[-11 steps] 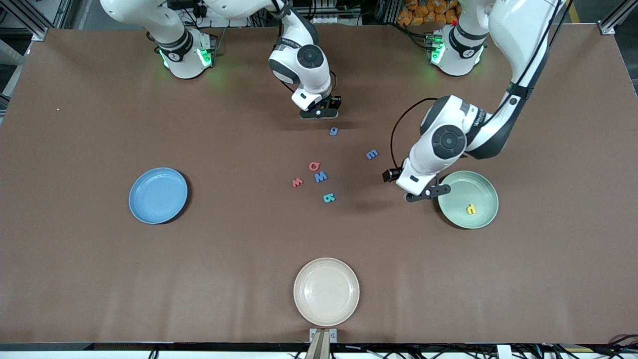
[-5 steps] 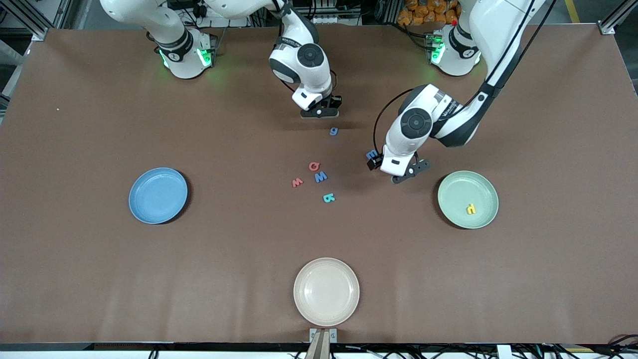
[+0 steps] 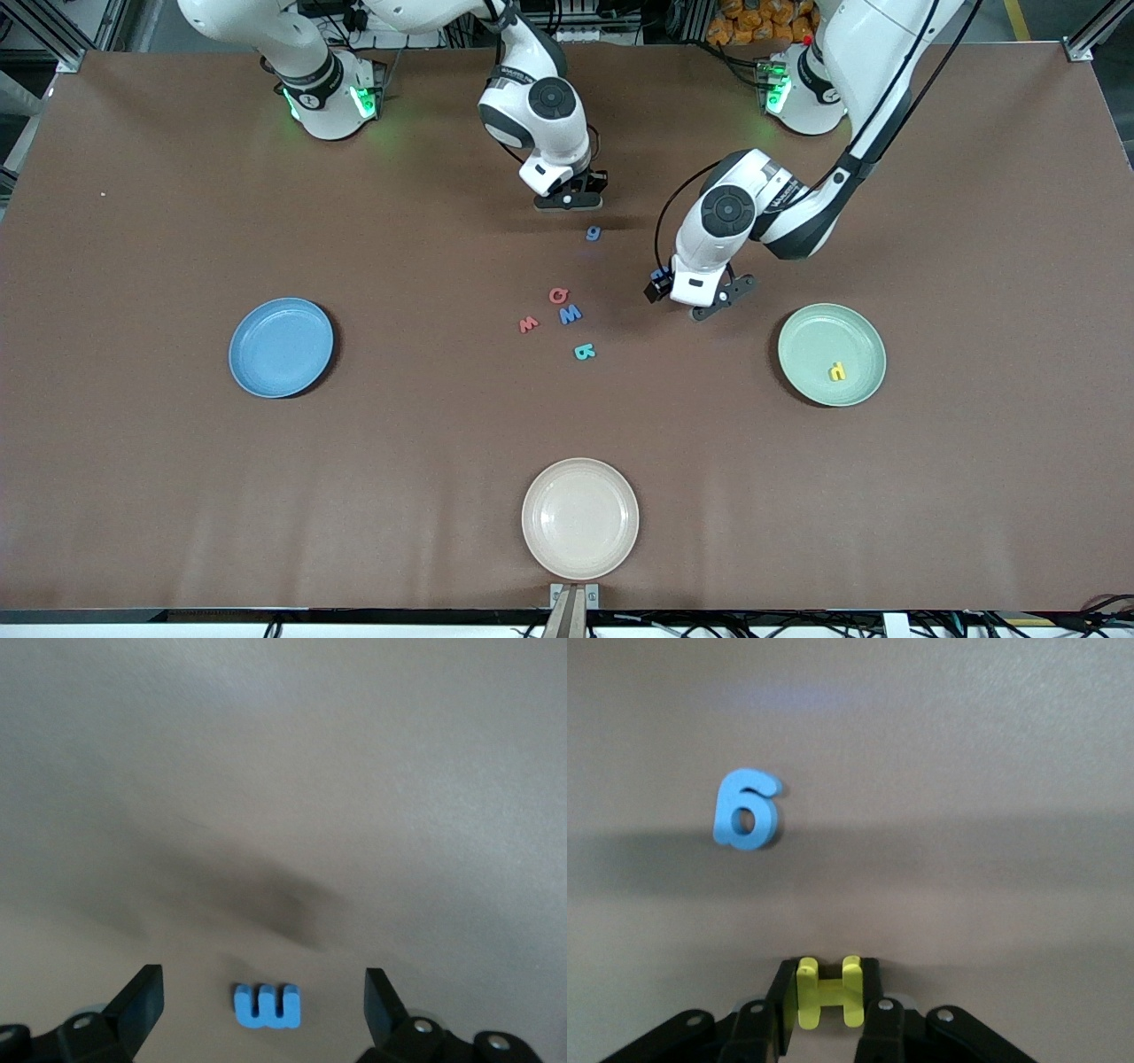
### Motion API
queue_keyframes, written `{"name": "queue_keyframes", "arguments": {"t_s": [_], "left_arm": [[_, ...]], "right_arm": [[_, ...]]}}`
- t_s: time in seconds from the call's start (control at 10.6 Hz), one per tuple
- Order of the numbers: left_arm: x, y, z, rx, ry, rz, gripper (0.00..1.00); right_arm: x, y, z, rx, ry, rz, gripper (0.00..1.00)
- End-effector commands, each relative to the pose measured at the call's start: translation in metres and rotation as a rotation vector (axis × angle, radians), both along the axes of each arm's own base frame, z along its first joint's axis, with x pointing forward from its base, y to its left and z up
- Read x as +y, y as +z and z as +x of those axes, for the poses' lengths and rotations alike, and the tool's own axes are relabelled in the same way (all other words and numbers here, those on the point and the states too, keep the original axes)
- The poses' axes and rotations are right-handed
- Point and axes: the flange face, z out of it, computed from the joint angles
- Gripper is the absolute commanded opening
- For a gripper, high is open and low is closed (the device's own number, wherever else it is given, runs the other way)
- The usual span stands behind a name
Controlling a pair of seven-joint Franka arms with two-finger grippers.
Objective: Sort uppercase to blue plate, lowercase to green plate
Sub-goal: 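Grasp the blue W with the left gripper while the right grasps H, then place the W on green plate while the right gripper places H on blue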
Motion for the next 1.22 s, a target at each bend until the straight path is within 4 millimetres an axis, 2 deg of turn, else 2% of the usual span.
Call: {"name": "queue_keyframes", "arguments": {"t_s": [0.0,0.19,0.38,0.66,0.85,1.03,1.13], "left_arm": [[-0.01,-0.007,-0.016,-0.024,0.01,-0.011,0.98],[-0.011,-0.015,-0.029,-0.014,-0.006,-0.008,0.96],[-0.011,-0.023,-0.037,-0.014,-0.037,0.015,0.93],[-0.013,-0.033,-0.043,-0.019,-0.031,0.038,0.89],[-0.013,-0.035,-0.042,-0.018,-0.027,0.033,0.84],[-0.015,-0.036,-0.041,-0.024,-0.025,0.018,0.77],[-0.016,-0.037,-0.041,-0.024,-0.025,0.016,0.74]], "right_arm": [[-0.016,0.017,0.039,-0.026,-0.013,-0.009,0.26],[-0.047,0.034,0.085,-0.026,0.029,-0.047,0.26],[-0.091,0.047,0.134,-0.025,0.076,-0.065,0.25],[-0.185,0.067,0.209,-0.014,0.197,-0.084,0.25],[-0.262,0.073,0.252,-0.008,0.296,-0.091,0.25],[-0.342,0.078,0.289,-0.011,0.428,-0.113,0.25],[-0.367,0.082,0.299,-0.003,0.465,-0.12,0.25]]}}
